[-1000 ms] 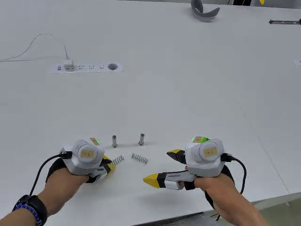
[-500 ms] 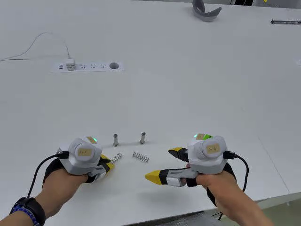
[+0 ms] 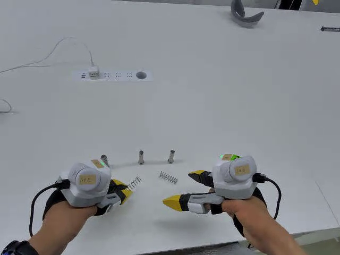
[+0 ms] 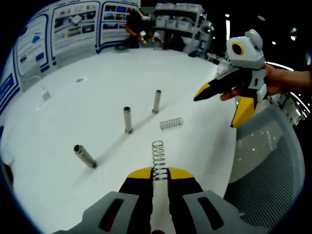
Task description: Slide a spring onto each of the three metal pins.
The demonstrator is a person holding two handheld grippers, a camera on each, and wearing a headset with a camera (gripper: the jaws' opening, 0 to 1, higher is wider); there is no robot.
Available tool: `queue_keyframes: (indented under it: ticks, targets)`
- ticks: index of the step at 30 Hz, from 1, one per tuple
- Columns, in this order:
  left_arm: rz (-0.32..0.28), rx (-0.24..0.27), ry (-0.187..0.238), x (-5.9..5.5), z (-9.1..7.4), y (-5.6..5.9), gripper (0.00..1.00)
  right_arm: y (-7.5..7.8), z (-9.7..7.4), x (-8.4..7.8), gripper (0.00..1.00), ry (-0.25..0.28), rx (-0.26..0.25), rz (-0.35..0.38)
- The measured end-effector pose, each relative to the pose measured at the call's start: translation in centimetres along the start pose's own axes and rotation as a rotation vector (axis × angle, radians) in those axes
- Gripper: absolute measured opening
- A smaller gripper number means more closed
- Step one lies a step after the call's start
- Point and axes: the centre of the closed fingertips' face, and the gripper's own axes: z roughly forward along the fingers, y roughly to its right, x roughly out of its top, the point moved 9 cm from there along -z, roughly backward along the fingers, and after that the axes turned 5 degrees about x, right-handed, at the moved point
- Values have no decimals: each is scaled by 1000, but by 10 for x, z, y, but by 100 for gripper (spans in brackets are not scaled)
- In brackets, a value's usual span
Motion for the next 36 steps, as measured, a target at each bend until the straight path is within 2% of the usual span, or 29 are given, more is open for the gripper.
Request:
queue_keyframes:
  ticks: [6, 10, 25, 28, 34, 36]
  targets:
    - [-5, 6, 14, -4, -15, 5, 10, -5, 3, 3, 68, 0, 23, -7]
    - [4, 7, 25, -2, -21, 8, 10, -8, 5, 7, 68, 10, 37, -5]
    - [72, -14, 72, 21, -31, 13, 10, -21, 16, 21, 63, 32, 92, -6]
    - [80, -20, 81, 24, -32, 15, 10, -22, 17, 25, 59, 55, 114, 20]
    - [125, -55, 91, 33, -34, 25, 10, -21, 19, 33, 52, 94, 164, 84]
    - [131, -65, 97, 36, -34, 28, 10, -21, 20, 35, 45, 111, 186, 100]
